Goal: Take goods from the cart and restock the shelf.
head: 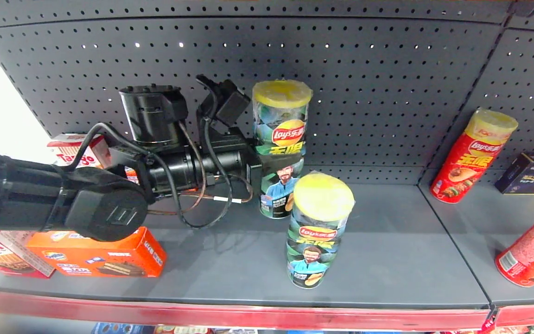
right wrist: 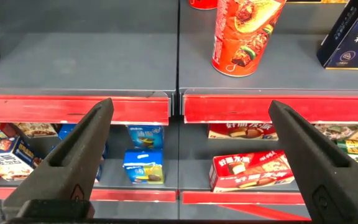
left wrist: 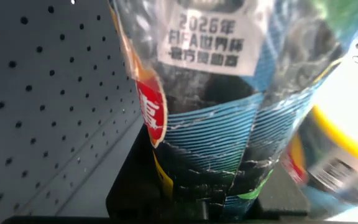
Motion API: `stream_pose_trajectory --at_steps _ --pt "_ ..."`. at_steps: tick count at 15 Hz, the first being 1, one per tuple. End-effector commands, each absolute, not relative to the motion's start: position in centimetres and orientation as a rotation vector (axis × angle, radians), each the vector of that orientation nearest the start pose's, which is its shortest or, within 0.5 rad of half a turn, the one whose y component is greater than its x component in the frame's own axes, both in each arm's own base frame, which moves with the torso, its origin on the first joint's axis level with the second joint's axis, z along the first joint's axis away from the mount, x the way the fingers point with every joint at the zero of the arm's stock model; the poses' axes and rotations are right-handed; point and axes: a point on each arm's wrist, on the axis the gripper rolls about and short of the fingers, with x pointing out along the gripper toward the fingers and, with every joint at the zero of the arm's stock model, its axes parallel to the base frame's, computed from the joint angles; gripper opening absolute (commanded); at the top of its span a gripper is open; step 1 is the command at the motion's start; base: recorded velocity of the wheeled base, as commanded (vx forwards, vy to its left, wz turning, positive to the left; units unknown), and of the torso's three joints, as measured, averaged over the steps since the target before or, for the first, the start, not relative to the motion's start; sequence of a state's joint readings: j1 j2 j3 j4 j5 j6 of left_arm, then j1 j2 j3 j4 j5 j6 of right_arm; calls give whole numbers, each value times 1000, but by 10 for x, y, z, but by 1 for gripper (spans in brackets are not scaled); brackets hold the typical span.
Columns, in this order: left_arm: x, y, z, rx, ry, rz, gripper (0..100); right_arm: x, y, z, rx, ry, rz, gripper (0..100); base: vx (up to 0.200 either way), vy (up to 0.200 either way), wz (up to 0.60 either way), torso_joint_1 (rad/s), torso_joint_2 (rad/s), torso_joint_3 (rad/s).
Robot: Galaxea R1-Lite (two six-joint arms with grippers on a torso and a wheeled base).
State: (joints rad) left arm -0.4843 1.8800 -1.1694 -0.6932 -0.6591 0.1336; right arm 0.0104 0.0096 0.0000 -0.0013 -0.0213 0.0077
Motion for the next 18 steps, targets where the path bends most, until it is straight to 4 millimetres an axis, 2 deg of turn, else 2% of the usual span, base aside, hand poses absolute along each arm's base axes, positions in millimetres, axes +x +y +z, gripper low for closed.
stream_pose_trajectory --at_steps 1,11,18 --pt "344 -196 210 112 -29 -1144 0 -22 -1 76 7 11 -11 100 0 0 0 0 0 0" --pt "400 -214 179 114 -40 -1120 0 -22 -1 76 7 11 -11 100 0 0 0 0 0 0" --pt "420 -223 165 118 -53 -1118 0 -22 -1 76 7 11 -11 100 0 0 0 0 0 0"
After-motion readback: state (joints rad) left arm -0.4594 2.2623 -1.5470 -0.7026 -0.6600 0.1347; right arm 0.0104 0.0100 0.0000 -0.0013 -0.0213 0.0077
